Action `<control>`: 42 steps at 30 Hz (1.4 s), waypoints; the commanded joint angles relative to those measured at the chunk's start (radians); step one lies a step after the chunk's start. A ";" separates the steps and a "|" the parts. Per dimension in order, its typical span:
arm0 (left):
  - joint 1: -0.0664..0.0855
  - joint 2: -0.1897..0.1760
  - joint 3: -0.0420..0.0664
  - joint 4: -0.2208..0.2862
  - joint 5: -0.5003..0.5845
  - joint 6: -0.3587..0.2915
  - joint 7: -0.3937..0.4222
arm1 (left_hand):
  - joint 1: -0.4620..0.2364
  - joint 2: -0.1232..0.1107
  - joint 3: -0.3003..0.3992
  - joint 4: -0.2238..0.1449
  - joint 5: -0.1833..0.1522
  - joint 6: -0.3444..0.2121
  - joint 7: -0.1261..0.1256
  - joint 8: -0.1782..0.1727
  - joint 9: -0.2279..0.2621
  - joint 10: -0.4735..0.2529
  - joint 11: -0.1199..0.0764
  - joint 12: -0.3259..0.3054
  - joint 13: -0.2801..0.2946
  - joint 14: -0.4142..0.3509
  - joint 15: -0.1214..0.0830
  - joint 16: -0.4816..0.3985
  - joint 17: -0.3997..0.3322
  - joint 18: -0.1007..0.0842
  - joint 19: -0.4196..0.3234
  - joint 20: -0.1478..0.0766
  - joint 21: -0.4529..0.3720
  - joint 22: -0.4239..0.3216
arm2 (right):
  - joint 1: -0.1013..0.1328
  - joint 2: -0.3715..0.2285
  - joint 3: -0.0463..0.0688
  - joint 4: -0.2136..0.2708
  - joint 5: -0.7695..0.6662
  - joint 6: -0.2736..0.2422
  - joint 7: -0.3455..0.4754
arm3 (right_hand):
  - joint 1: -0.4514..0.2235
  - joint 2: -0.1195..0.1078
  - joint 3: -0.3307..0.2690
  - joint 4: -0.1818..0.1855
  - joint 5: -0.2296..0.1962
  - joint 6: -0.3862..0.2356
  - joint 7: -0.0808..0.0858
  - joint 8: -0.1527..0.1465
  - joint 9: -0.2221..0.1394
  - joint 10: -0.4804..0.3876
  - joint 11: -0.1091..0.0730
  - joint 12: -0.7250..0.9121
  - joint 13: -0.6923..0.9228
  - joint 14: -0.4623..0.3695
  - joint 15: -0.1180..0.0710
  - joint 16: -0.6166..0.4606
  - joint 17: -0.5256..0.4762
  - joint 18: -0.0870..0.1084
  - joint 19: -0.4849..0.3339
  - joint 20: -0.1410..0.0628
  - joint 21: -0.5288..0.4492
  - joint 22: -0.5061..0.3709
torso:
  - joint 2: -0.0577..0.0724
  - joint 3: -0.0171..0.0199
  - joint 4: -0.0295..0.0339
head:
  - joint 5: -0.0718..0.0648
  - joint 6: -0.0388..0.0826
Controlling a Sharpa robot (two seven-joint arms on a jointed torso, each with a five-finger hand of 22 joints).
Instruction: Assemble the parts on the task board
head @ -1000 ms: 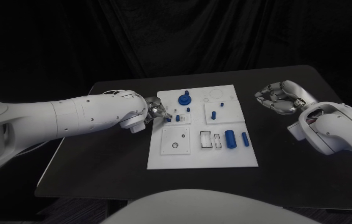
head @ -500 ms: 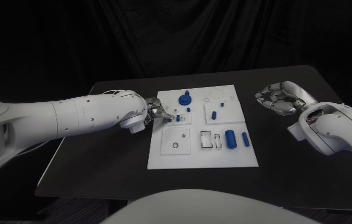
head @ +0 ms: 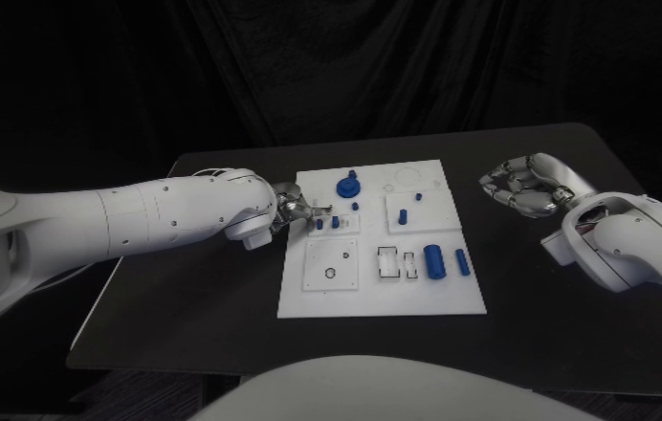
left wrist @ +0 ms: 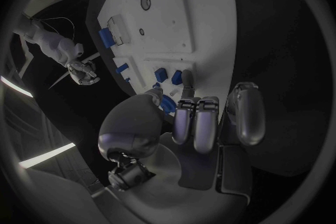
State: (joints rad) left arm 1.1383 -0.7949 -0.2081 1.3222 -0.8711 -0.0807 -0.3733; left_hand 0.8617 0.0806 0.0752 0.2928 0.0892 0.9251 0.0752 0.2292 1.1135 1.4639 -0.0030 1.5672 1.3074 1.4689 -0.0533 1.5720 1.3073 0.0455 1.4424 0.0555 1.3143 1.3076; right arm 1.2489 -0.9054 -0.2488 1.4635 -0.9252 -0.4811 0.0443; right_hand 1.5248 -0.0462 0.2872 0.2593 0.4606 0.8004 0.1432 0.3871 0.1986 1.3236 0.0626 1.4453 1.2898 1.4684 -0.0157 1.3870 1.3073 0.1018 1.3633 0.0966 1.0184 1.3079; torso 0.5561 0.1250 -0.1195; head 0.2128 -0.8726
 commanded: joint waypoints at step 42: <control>-0.002 -0.027 -0.003 -0.020 -0.447 -0.389 0.720 | 0.717 -0.020 -0.115 -0.143 0.104 -0.285 -0.006 -0.049 -0.395 -0.870 0.094 -1.147 -0.712 -0.137 0.062 -0.179 -0.138 0.068 -0.185 0.062 -0.266 0.109 | -0.005 -0.023 0.001 0.012 -0.005 -0.017 0.013 | -0.003 -0.003 0.004 0.002 0.005 -0.005 -0.001 0.006 -0.001 -0.002 -0.002 -0.002 0.002 0.014 0.006 -0.003 0.081 0.009 -0.009 0.000 -0.006 0.115 | 0.001 -0.0001 0.0013 | 0.003 0.000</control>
State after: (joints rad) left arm 1.1344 -0.8255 -0.2119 1.3067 -1.1158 -0.4313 0.2831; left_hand 1.5751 0.0606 -0.0394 0.1493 0.1898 0.6419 0.0726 0.1817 0.7231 0.5964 0.0928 0.4238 0.5992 1.3312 0.0124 1.3938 1.1708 0.1005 1.2564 0.1188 1.0483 1.3073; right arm 1.2471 -0.9272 -0.2488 1.4740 -0.9252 -0.4835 0.0490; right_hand 1.5249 -0.0460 0.2872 0.2593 0.4605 0.8004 0.1432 0.3871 0.1988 1.3236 0.0626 1.4454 1.2906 1.4684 -0.0156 1.3870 1.3073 0.1018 1.3633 0.0966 1.0184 1.3075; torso 0.5566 0.1247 -0.1171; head 0.2144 -0.8726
